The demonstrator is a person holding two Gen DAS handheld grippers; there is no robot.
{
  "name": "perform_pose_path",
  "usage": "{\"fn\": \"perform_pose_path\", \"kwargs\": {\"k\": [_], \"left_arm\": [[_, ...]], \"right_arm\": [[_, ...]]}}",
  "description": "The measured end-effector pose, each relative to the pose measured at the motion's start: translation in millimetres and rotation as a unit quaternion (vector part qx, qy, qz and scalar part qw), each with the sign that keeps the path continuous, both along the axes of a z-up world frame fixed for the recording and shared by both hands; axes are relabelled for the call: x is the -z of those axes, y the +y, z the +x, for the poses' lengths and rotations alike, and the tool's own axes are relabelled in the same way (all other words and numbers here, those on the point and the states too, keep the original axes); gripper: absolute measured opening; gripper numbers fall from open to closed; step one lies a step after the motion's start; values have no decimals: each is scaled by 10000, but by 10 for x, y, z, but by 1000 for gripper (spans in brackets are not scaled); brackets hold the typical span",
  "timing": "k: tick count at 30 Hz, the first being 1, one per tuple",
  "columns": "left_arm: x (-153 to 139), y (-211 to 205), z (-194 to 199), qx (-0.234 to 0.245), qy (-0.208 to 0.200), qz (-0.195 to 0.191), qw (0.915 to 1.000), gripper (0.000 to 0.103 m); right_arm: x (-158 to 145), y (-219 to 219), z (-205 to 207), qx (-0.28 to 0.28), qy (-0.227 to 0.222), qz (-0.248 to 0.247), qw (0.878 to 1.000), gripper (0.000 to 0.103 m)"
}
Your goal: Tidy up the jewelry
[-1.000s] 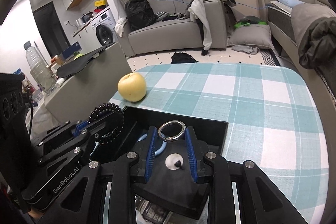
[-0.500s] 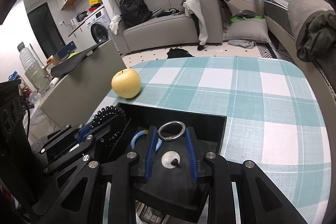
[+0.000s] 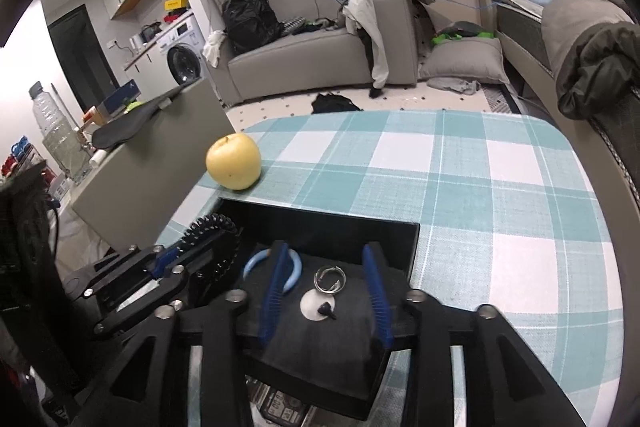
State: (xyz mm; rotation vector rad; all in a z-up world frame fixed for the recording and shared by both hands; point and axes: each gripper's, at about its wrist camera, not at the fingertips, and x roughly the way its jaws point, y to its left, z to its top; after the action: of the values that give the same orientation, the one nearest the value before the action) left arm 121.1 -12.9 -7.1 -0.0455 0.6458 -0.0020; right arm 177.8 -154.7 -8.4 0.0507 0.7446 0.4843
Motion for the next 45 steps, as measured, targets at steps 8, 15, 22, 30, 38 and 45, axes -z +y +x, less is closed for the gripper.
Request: {"fn": "perform_pose_path", "kwargs": {"k": [8, 15, 22, 30, 38, 45], "left_arm": [[-77, 35, -84, 101, -4, -233, 9997, 33], [-217, 105, -360, 109, -273, -488, 9984, 99], [-249, 166, -693, 12, -301, -415, 9987, 102], [-253, 66, -792, 107, -256, -79, 9996, 102], [-15, -2, -632, 243, 334, 19, 9991, 102], [73, -34, -633, 300, 614, 95, 9976, 102]], "right_arm": [[-135, -145, -116, 21, -302, 62, 9995, 97], [-237, -360, -295, 154, -696, -90, 9974, 103], [-180, -596, -514, 371, -809, -460, 9950, 103], [95, -464, -744, -275, -420, -1047, 9932, 103], [313, -283, -788, -883, 90, -1285, 9877, 100], [519, -202, -750, -1130, 527, -1601, 9792, 56]]}}
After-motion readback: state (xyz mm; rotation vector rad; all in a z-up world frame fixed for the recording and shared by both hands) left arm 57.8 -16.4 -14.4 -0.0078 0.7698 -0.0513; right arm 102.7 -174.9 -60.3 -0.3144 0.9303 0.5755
